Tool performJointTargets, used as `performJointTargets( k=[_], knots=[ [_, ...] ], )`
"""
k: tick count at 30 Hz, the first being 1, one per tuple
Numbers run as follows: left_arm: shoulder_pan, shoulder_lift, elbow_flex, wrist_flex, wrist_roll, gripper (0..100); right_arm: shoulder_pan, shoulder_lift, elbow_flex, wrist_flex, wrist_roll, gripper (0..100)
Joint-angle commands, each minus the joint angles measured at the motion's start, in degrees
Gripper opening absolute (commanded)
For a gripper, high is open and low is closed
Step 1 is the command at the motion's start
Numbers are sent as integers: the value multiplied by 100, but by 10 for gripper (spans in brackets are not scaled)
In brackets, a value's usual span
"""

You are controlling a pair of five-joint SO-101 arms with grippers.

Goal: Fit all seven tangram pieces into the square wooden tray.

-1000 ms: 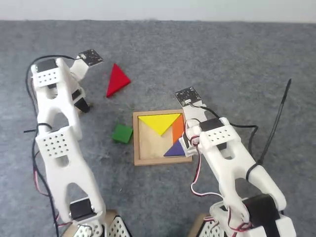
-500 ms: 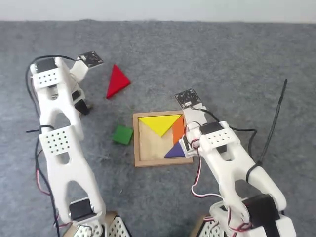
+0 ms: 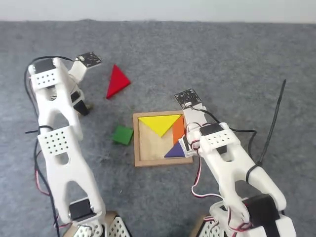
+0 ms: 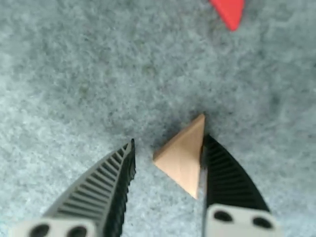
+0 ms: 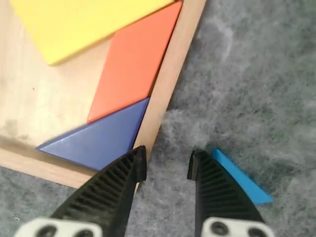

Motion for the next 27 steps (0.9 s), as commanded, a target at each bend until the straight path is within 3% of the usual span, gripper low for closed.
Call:
performJointTargets(
  k=[1,27],
  knots=[
    [-149,167,259,220,237,196,31,-207,-26,-101,-44,155],
    [-132,158,268,229,633,100,31,-215,-26,-75,-44,155]
  ],
)
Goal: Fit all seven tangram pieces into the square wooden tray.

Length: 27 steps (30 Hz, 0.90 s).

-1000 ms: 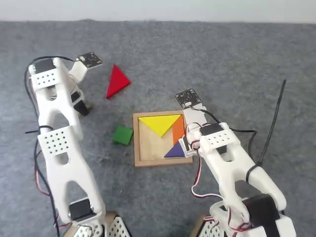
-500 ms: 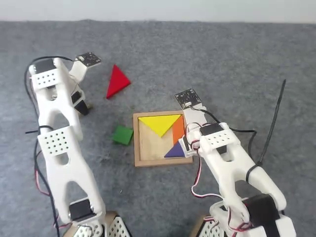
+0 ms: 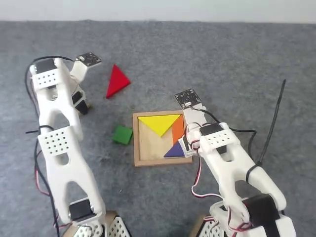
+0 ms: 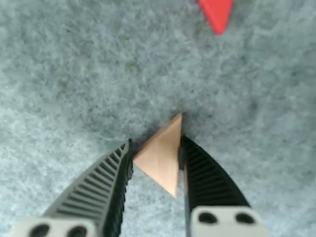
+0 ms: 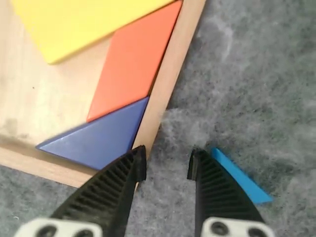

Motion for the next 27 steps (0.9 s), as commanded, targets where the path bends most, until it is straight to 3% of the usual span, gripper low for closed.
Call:
performJointTargets(
  k=[1,11,20,27],
  knots=[
    [-149,158,119,97,211,100,31,-215,-26,-75,-44,155],
    [-167,-273,382,105,413,100,31,-233,-26,-57,-44,155],
    [-79,-1811,2141,53,413,100,31,-259,-26,-48,-44,155],
    [-70,-2963,3662,-519,369,100,31,-268,-26,-48,-44,155]
  ],
)
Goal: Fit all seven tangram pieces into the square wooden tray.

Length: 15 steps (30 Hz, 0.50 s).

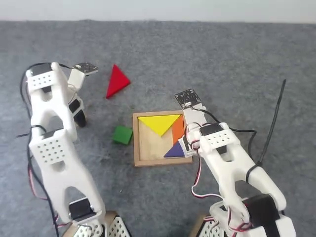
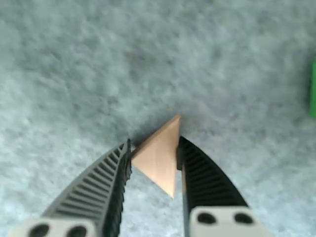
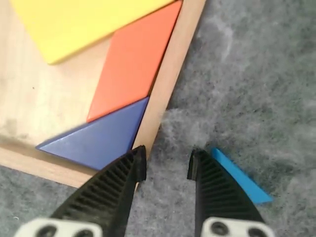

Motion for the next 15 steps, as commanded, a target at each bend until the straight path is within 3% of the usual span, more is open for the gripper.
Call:
performJointTargets(
  k=[1,8,15],
  knots=[
    [0,-1257,980,-431,-53,100,31,-268,-26,-40,-44,155],
    [264,-3218,3292,-1591,-79,103,40,-268,-26,-40,-44,155],
    [1081,-4747,4989,-2268,-79,104,40,-268,-26,-40,-44,155]
  ],
)
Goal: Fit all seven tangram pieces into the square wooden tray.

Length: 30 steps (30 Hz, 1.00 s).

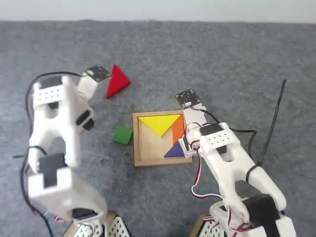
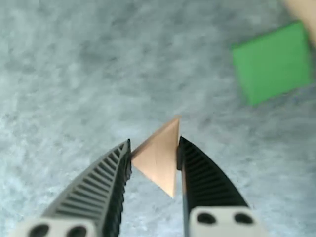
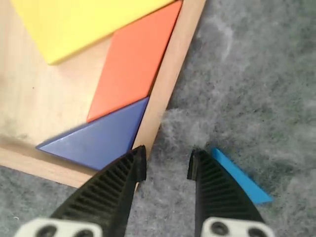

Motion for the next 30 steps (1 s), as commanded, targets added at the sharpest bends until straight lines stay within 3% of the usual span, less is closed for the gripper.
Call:
performJointTargets(
  k=[1,8,15,22,30],
  knots=[
    [659,-1204,787,-422,-62,104,40,-268,-26,-31,-44,155],
    [2189,-2127,1736,-519,-62,104,163,-347,-141,259,-44,155],
    [3640,-2277,2237,-1002,202,104,1455,-1288,-53,312,-369,155],
    [4440,-1565,2325,-1459,440,104,2009,-2176,334,277,-712,155],
    [4325,-1187,2237,-1451,316,110,2009,-2501,475,277,-695,155]
  ],
)
